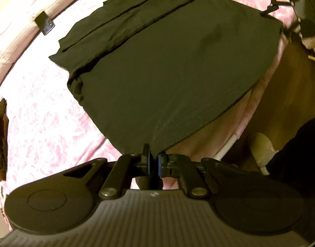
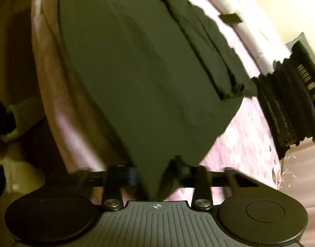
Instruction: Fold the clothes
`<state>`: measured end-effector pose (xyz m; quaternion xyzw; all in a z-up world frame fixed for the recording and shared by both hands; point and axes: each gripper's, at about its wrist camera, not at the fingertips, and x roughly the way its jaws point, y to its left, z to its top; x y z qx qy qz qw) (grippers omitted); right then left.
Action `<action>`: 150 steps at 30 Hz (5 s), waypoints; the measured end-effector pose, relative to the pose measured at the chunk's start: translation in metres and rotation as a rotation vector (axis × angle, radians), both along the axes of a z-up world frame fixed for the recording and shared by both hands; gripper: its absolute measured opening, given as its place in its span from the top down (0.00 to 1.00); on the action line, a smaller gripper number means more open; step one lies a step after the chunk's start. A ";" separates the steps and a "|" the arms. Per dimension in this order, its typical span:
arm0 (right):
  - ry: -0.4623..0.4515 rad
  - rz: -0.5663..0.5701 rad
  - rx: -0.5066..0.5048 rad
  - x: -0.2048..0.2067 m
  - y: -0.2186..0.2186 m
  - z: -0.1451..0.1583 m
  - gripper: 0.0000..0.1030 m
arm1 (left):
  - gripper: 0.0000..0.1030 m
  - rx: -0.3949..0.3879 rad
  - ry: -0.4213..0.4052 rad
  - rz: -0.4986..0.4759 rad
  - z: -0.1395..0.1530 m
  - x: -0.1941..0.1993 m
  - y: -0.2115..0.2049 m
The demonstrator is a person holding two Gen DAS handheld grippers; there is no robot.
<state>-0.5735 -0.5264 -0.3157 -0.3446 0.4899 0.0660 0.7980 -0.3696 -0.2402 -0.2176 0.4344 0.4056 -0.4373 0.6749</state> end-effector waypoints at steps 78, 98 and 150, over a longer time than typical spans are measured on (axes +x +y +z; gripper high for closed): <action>0.035 -0.729 0.820 0.295 -0.230 0.067 0.46 | 0.77 -0.032 0.140 0.220 -0.036 0.323 -0.136; 0.030 -0.858 0.950 0.199 -0.187 0.082 0.50 | 0.74 -0.054 0.130 0.159 -0.030 0.259 -0.117; 0.113 -0.035 0.289 0.259 0.264 0.044 0.26 | 0.57 -0.098 0.043 -0.449 -0.012 0.170 0.053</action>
